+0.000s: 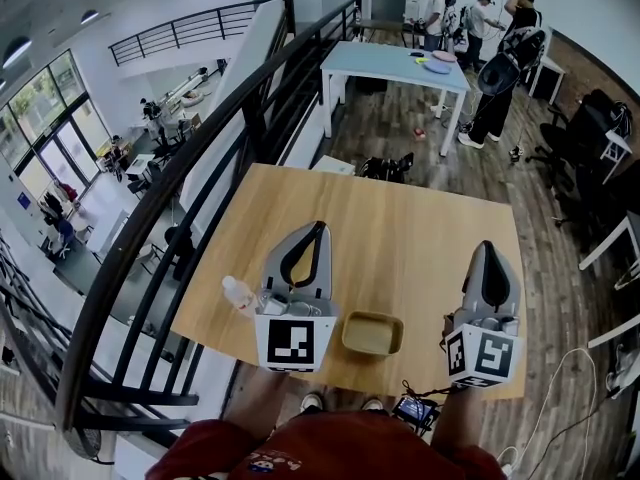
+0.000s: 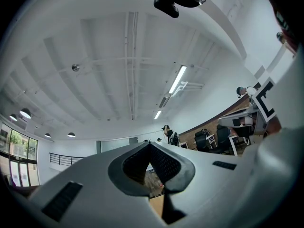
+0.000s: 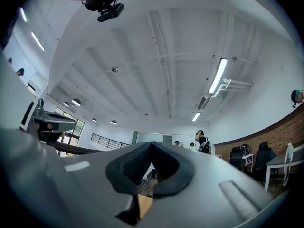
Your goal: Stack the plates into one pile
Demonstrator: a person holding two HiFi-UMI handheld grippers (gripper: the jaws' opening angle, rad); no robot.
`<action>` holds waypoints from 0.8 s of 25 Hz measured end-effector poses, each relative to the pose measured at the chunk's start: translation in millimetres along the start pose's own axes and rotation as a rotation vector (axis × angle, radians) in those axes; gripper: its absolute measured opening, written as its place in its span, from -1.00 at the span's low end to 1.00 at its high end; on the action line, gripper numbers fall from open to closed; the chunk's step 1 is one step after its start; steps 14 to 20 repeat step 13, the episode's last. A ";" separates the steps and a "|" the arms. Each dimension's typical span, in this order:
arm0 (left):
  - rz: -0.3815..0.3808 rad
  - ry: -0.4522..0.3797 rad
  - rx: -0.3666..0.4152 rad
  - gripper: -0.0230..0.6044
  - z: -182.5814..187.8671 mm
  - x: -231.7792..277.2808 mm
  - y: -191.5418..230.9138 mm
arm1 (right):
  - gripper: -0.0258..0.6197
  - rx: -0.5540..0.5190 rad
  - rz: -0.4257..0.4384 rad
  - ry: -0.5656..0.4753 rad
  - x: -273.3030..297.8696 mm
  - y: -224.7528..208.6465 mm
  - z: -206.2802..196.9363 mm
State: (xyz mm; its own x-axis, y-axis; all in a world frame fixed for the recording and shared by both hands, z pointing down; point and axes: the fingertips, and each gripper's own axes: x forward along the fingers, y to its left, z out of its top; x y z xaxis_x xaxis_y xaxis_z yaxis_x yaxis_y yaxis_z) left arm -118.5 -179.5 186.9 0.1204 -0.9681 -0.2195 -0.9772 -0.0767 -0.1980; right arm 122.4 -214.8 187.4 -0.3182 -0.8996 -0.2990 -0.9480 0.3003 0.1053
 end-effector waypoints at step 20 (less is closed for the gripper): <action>-0.006 0.004 0.007 -0.91 5.4 -2.2 -2.5 | -0.89 -0.005 0.008 0.002 -2.3 1.5 5.0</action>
